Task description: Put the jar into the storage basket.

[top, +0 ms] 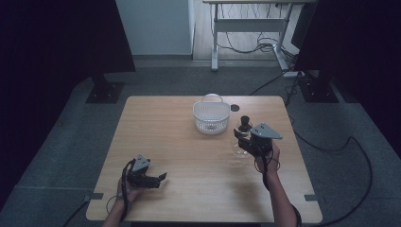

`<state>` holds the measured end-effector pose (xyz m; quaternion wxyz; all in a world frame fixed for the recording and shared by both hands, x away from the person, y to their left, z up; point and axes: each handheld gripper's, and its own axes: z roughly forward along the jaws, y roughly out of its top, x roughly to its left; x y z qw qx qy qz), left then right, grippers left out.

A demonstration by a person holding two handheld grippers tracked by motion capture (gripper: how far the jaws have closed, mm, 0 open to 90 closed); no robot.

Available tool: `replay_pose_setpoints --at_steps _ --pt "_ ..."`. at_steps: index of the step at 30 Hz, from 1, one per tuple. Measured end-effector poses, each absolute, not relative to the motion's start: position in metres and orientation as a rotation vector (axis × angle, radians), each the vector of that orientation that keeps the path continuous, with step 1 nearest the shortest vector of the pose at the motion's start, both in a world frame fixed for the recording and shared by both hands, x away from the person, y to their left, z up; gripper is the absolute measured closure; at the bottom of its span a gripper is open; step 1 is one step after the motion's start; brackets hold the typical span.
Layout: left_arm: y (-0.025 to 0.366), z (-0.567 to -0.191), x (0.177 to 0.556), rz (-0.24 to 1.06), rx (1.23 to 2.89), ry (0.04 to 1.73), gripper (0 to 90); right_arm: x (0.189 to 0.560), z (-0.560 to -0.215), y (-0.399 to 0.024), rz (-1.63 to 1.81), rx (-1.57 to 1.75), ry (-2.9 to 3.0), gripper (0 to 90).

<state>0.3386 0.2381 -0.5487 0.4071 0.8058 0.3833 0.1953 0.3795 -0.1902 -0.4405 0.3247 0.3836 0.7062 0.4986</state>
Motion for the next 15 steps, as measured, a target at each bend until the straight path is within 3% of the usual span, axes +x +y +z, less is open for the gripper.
replay_pose_setpoints --at_steps 15 --pt "0.238 -0.549 0.339 0.491 2.030 0.967 4.8 0.384 -0.424 -0.184 1.311 0.969 1.840 48.5"
